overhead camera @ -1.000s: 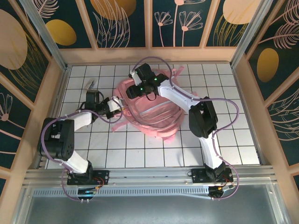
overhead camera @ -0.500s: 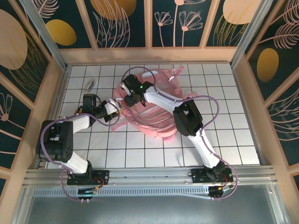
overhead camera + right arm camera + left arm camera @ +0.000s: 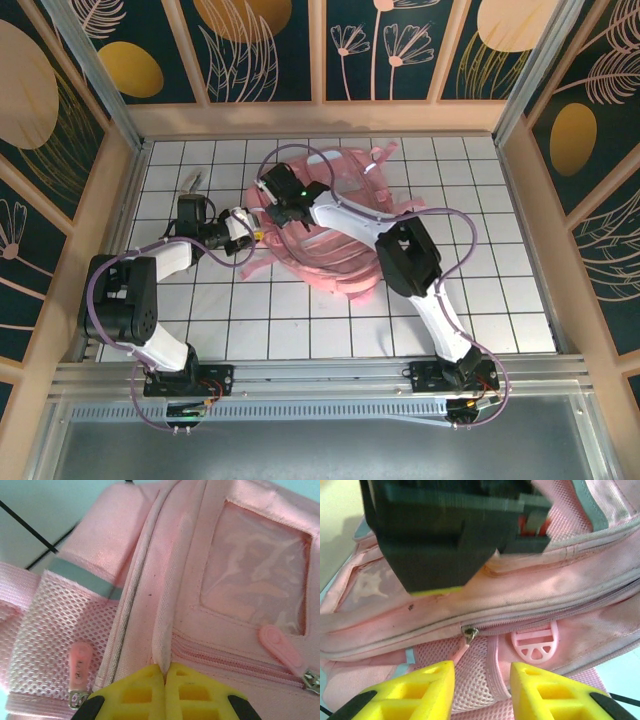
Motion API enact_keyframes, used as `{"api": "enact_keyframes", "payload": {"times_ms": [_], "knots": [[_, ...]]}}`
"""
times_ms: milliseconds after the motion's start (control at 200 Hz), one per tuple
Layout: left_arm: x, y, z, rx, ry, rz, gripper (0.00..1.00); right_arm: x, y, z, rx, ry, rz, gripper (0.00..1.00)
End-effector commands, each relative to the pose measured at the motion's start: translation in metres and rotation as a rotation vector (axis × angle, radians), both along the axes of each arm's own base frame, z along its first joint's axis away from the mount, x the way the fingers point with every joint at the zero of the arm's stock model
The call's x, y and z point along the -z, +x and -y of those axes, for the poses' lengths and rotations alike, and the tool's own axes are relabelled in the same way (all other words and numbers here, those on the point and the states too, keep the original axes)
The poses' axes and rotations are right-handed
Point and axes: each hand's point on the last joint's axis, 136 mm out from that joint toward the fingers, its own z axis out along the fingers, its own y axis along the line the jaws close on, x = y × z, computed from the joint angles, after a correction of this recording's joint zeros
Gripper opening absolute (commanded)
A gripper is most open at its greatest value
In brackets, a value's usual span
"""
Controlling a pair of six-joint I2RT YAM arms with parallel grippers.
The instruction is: Pack books, pencil case, and school supplies into a backpack
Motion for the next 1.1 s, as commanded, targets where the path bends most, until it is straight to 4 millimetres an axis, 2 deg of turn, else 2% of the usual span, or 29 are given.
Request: {"api": "enact_keyframes", "payload": {"times_ms": [0, 65, 220, 425, 445, 535, 786, 861, 1006, 1096], "knots": [[-0.010, 0.003, 0.010, 0.067, -0.035, 0.047, 0.35, -0.067, -0.006, -0.008, -0.034, 0.181, 0.048, 0.00], [-0.005, 0.004, 0.012, 0.077, -0.028, 0.031, 0.35, -0.073, -0.008, -0.005, -0.035, 0.212, 0.040, 0.00], [0.014, 0.010, 0.020, 0.078, 0.051, 0.035, 0.36, -0.070, -0.012, 0.002, -0.030, 0.237, 0.005, 0.00], [0.005, 0.014, 0.038, 0.088, -0.017, 0.014, 0.36, -0.073, -0.011, 0.003, -0.016, 0.255, -0.005, 0.00], [0.016, 0.014, 0.038, 0.086, -0.017, -0.017, 0.36, -0.073, -0.011, 0.003, -0.014, 0.256, -0.005, 0.00], [0.023, 0.012, 0.039, 0.073, -0.024, -0.046, 0.36, -0.075, -0.008, 0.005, -0.002, 0.265, -0.006, 0.00], [0.022, 0.033, 0.030, -0.074, -0.025, -0.012, 0.37, -0.089, -0.009, 0.001, -0.009, 0.317, -0.013, 0.00], [0.021, 0.031, 0.031, -0.057, -0.025, -0.005, 0.32, -0.090, -0.009, 0.001, -0.003, 0.328, -0.012, 0.00], [0.020, 0.017, 0.039, 0.007, -0.029, 0.015, 0.13, -0.089, -0.005, 0.001, 0.022, 0.356, -0.025, 0.00], [0.023, 0.014, 0.041, 0.022, -0.013, 0.019, 0.10, -0.087, -0.004, 0.002, 0.037, 0.366, -0.030, 0.00]]}}
